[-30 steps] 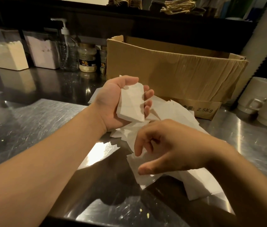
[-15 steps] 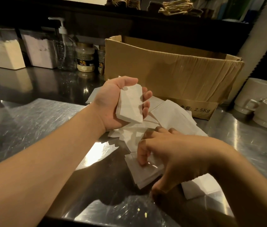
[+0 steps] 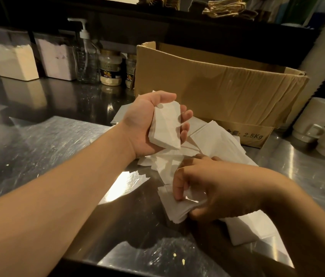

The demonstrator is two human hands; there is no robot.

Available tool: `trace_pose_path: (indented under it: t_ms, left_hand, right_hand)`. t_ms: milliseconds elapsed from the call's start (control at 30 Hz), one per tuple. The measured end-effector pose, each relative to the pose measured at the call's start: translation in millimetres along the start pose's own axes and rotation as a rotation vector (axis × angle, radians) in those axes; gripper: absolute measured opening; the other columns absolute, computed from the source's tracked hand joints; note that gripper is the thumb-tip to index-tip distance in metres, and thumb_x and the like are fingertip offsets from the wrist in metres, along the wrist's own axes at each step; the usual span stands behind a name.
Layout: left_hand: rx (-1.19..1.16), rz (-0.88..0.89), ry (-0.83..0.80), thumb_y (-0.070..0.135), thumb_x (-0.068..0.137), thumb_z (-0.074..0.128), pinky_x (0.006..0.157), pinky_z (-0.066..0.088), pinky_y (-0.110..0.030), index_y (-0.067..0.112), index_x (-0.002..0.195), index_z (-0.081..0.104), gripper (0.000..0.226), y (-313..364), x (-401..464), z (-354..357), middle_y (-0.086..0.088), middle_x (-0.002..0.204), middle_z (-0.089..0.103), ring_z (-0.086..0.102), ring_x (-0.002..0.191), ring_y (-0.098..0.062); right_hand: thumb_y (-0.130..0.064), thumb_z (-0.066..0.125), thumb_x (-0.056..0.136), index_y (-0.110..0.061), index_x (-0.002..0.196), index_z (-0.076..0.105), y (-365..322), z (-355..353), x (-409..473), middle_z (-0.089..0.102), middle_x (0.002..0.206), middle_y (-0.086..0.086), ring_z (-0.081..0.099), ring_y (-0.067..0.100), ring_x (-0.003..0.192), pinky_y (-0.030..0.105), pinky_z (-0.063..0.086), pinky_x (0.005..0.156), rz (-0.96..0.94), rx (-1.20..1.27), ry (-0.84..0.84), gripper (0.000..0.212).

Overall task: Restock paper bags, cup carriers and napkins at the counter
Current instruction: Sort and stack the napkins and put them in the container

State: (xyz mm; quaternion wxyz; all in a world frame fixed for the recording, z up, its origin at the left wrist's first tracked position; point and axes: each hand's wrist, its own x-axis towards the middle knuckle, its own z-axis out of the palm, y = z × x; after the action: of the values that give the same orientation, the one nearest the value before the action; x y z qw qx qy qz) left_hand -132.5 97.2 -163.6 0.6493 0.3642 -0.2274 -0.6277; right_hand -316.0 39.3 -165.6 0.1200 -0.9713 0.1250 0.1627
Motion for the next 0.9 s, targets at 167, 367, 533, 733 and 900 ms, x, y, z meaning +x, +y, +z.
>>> trace_pose_path:
  t_ms: [167, 367, 533, 733, 900]
  left_hand:
    - [0.004, 0.0, -0.008, 0.033, 0.082, 0.06, 0.076, 0.05, -0.032, 0.014, 0.124, 0.055, 0.046, 0.2, 0.3, -0.4, -0.009, 0.099, 0.065, 0.06, 0.078, -0.021]
    - [-0.002, -0.004, -0.025, 0.032, 0.082, 0.059, 0.076, 0.049, -0.032, 0.013, 0.125, 0.055, 0.046, 0.5, -1.1, 0.0, -0.009, 0.099, 0.064, 0.059, 0.078, -0.021]
    - [0.016, 0.005, -0.011, 0.033, 0.082, 0.059, 0.075, 0.05, -0.031, 0.013, 0.124, 0.055, 0.047, 0.0, -1.4, 1.4, -0.009, 0.096, 0.066, 0.06, 0.077, -0.021]
    - [0.03, 0.009, 0.003, 0.034, 0.084, 0.058, 0.075, 0.051, -0.031, 0.013, 0.126, 0.056, 0.047, -0.2, -1.8, 1.5, -0.009, 0.097, 0.066, 0.06, 0.078, -0.021]
    - [0.031, 0.007, 0.002, 0.036, 0.088, 0.057, 0.075, 0.05, -0.032, 0.014, 0.126, 0.056, 0.044, 0.1, -2.2, 1.1, -0.009, 0.099, 0.065, 0.06, 0.078, -0.021]
  right_hand:
    - [-0.055, 0.075, 0.082, -0.051, 0.107, 0.057, 1.8, -1.4, 1.8, 0.048, 0.106, -0.028, 0.045, -0.007, 0.097, 0.017, 0.04, 0.077, 0.003, 0.102, 0.012, 0.031]
    - [-0.043, 0.067, 0.093, -0.044, 0.109, 0.063, 3.3, -1.6, 2.7, 0.055, 0.107, -0.021, 0.052, 0.002, 0.099, 0.025, 0.051, 0.089, 0.0, 0.145, 0.039, 0.016]
    - [-0.043, 0.067, 0.093, -0.041, 0.105, 0.068, 3.6, 1.6, 6.5, 0.062, 0.097, -0.02, 0.057, 0.001, 0.091, 0.025, 0.055, 0.079, -0.045, 0.133, 0.167, 0.012]
    - [-0.03, 0.062, 0.099, -0.049, 0.123, 0.064, -0.8, 5.0, 9.6, 0.061, 0.115, -0.03, 0.057, -0.008, 0.097, 0.017, 0.054, 0.08, -0.116, 0.225, 0.228, 0.031]
    - [-0.023, 0.059, 0.099, -0.045, 0.115, 0.068, -1.7, 5.0, 7.3, 0.059, 0.106, -0.025, 0.056, 0.001, 0.093, 0.021, 0.05, 0.076, -0.129, 0.204, 0.194, 0.028]
